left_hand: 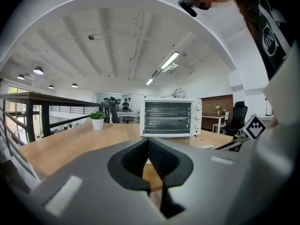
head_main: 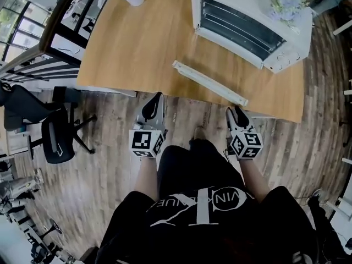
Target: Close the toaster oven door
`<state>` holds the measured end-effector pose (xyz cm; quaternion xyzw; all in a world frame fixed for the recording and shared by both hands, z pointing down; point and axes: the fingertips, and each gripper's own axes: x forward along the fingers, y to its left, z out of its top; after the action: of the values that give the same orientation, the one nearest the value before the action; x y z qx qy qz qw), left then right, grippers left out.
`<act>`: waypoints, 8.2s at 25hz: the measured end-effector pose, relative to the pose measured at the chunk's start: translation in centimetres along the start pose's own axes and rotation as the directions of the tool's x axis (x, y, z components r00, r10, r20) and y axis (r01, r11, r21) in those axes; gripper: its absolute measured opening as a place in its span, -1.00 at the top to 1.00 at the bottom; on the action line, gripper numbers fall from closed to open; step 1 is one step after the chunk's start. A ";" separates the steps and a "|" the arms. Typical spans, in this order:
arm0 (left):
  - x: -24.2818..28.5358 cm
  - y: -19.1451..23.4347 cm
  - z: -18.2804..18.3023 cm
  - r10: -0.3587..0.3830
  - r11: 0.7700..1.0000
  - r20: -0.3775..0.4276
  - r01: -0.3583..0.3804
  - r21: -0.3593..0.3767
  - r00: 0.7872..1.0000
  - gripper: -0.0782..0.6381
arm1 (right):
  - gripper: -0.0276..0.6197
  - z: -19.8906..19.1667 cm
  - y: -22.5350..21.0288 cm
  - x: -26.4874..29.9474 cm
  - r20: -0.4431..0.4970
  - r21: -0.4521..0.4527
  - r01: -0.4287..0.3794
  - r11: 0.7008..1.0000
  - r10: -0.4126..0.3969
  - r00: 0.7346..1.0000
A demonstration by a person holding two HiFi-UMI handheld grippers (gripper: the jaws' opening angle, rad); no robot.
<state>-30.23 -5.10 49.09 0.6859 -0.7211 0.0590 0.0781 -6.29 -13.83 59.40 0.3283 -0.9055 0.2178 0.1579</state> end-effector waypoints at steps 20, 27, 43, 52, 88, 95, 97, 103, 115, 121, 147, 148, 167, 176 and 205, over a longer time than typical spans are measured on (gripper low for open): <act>8.1 -1.4 -2.0 -0.416 0.909 -0.076 0.414 -0.040 0.906 0.75 | 0.58 0.7 -3.3 -0.2 0.116 0.158 0.353 0.922 -0.372 0.921; 9.0 -1.7 -2.0 -0.475 0.879 -0.091 0.476 -0.013 0.875 0.76 | 0.58 0.7 -4.1 0.6 0.126 0.156 0.394 0.906 -0.414 0.901; 10.9 -1.0 0.1 -0.505 0.862 -0.070 0.507 0.008 0.860 0.75 | 0.63 1.7 -3.6 0.5 0.133 0.173 0.456 0.873 -0.479 0.868; 11.9 -1.5 2.8 -0.518 0.854 -0.031 0.519 0.045 0.855 0.75 | 0.63 5.3 -2.7 -1.1 0.203 0.161 0.446 0.880 -0.472 0.858; 14.3 -0.4 8.8 -0.490 0.871 0.069 0.486 0.076 0.869 0.75 | 0.63 19.3 -3.7 -3.1 0.377 0.134 0.457 0.879 -0.472 0.797; 14.8 -0.4 9.0 -0.481 0.876 0.072 0.478 0.065 0.874 0.75 | 0.63 21.4 -4.7 -2.8 0.402 0.147 0.451 0.880 -0.470 0.786; 14.9 -0.4 9.1 -0.482 0.876 0.074 0.478 0.066 0.873 0.75 | 0.63 22.0 -5.0 -2.7 0.407 0.146 0.454 0.879 -0.471 0.782; 15.4 0.0 9.5 -0.473 0.881 0.079 0.469 0.066 0.877 0.75 | 0.63 23.8 -5.8 -2.3 0.422 0.145 0.461 0.875 -0.476 0.771; 16.2 1.5 9.8 -0.441 0.897 0.079 0.438 0.063 0.894 0.75 | 0.63 26.8 -7.5 -1.4 0.446 0.132 0.474 0.871 -0.479 0.756; 16.3 2.4 10.1 -0.416 0.909 0.082 0.412 0.065 0.905 0.75 | 0.63 27.9 -8.4 -1.0 0.446 0.121 0.484 0.867 -0.483 0.753; 15.5 5.9 10.3 -0.325 0.945 0.103 0.321 0.053 0.940 0.75 | 0.67 30.0 -7.8 0.1 0.485 0.021 0.495 0.869 -0.442 0.755; 15.5 5.9 10.4 -0.326 0.945 0.106 0.322 0.052 0.939 0.75 | 0.69 29.9 -7.6 0.0 0.484 0.018 0.494 0.869 -0.440 0.756; 15.3 4.7 11.3 -0.348 0.937 0.125 0.346 0.035 0.929 0.75 | 0.80 26.8 -5.3 -3.3 0.452 -0.029 0.483 0.875 -0.420 0.787; 15.4 4.3 11.9 -0.359 0.933 0.141 0.359 0.026 0.923 0.76 | 0.81 25.0 -3.8 -4.3 0.443 -0.027 0.457 0.889 -0.400 0.803; 15.1 5.1 11.1 -0.341 0.940 0.135 0.339 0.038 0.931 0.76 | 0.84 21.2 -3.5 -5.4 0.400 -0.015 0.439 0.899 -0.397 0.826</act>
<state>-36.41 -21.72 41.23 0.8032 -0.5949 0.0017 0.0319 -3.07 -23.99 39.96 0.5461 -0.8347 0.0606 0.0371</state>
